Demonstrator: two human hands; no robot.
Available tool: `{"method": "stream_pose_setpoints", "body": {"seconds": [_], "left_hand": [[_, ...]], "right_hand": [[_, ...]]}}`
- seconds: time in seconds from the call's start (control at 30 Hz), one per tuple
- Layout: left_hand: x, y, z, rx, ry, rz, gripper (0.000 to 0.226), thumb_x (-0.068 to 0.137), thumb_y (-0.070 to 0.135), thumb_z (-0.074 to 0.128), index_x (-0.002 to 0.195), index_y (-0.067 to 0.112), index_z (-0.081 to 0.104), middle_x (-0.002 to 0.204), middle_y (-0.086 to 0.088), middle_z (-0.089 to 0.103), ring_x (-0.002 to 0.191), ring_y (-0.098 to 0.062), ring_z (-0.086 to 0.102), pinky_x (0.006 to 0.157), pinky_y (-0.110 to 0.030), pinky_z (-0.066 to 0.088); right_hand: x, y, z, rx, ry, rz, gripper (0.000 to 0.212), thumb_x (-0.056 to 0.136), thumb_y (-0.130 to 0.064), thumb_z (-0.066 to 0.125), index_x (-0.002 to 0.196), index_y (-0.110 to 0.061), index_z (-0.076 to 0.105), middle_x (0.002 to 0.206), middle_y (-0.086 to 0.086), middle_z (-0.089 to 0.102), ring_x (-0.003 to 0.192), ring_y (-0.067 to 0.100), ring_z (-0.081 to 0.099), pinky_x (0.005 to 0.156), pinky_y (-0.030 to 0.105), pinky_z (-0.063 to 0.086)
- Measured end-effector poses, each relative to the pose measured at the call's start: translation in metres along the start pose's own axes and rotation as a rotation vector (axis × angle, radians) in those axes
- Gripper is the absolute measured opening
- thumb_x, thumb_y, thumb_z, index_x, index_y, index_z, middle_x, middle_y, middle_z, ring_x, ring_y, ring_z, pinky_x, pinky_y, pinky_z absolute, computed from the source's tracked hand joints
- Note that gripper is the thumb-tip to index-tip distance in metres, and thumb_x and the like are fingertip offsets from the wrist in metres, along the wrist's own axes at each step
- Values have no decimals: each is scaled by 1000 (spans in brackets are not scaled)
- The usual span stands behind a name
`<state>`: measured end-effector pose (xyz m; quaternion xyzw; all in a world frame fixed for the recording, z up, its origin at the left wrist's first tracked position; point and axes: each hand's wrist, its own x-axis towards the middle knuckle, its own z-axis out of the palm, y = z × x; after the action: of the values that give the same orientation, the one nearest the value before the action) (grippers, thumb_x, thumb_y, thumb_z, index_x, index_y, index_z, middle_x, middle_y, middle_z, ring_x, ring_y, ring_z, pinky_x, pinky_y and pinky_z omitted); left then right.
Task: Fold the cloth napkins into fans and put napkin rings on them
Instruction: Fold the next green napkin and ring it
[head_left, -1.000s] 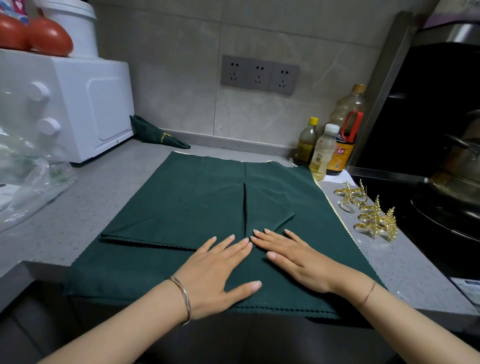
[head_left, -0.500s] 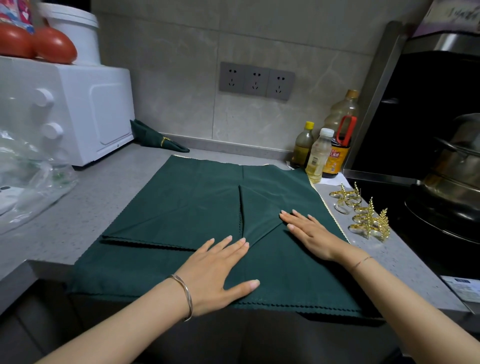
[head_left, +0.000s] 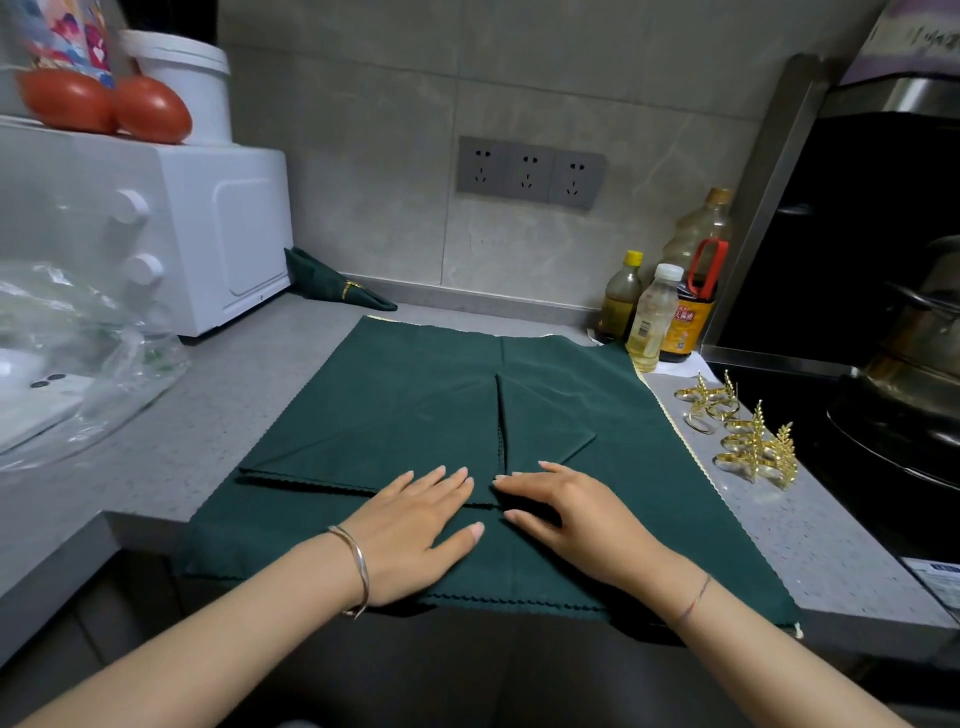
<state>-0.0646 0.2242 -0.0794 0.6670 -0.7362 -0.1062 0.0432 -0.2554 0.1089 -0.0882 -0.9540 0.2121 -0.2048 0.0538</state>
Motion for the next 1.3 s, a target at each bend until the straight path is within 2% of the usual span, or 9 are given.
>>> {"method": "stream_pose_setpoints", "body": {"seconds": [0.1, 0.27, 0.53, 0.6, 0.8, 0.87, 0.97, 1.07, 1.3], "left_hand": [[2, 2, 1, 8, 5, -4, 65, 98, 55, 17, 153, 24, 0, 159, 12, -6, 145, -5, -9, 118, -26, -7], [5, -1, 4, 8, 15, 14, 63, 100, 52, 19, 153, 24, 1, 159, 12, -5, 145, -4, -9, 119, -27, -6], [11, -9, -9, -170, 56, 55, 55, 100, 49, 23, 151, 27, 22, 156, 15, 19, 144, 0, 12, 117, -18, 7], [13, -22, -23, -266, 120, 79, 48, 101, 44, 25, 146, 28, 35, 150, 15, 34, 139, -1, 28, 114, -18, 18], [26, -76, -37, 156, 252, 186, 46, 95, 8, 45, 133, 33, 53, 132, 12, 57, 123, -10, 51, 100, -22, 40], [33, -86, -36, 301, 370, 340, 35, 90, 15, 54, 119, 32, 66, 116, 14, 67, 107, -11, 63, 86, -21, 49], [41, -91, -34, 382, 471, 488, 41, 96, 40, 34, 102, 32, 74, 102, 17, 71, 89, -6, 68, 73, -17, 52], [50, -88, -36, 432, 504, 629, 60, 104, 36, 18, 94, 28, 77, 95, 13, 73, 81, -9, 69, 65, -19, 53], [59, -91, -32, 302, 505, 673, 56, 103, 28, 23, 90, 29, 77, 89, 16, 73, 77, -7, 68, 54, -19, 53]], "right_hand": [[4, -6, 5, -72, 85, -31, 30, 90, -37, 59, 116, -24, 67, 118, -13, 66, 108, 0, 59, 103, 17, 34], [12, -13, 10, -188, 195, -82, 18, 81, -32, 63, 93, -25, 75, 100, -10, 72, 80, 11, 68, 72, 22, 54], [14, -3, 12, -267, 209, -137, 28, 85, -28, 48, 74, -22, 72, 78, -9, 64, 53, 17, 59, 43, 24, 46], [7, 6, 1, -251, 191, -95, 27, 85, -29, 48, 74, -22, 71, 81, -11, 63, 54, 17, 59, 43, 25, 46], [-28, 47, -27, -52, 153, 46, 10, 85, -25, 67, 90, -23, 76, 91, -14, 64, 73, 1, 63, 66, 21, 51], [-34, 52, -26, -37, 162, 65, 10, 84, -23, 70, 91, -24, 76, 93, -14, 63, 75, -2, 62, 67, 21, 50], [-38, 54, -23, -68, 149, 24, 12, 86, -27, 67, 94, -24, 76, 97, -13, 63, 79, -1, 64, 65, 23, 53], [-37, 52, -27, -134, 113, -25, 21, 89, -34, 58, 101, -26, 73, 99, -15, 62, 74, 1, 64, 61, 19, 51], [-34, 44, -30, -184, 81, -10, 14, 89, -40, 53, 93, -34, 64, 97, -19, 55, 72, 1, 58, 54, 15, 43]]}}
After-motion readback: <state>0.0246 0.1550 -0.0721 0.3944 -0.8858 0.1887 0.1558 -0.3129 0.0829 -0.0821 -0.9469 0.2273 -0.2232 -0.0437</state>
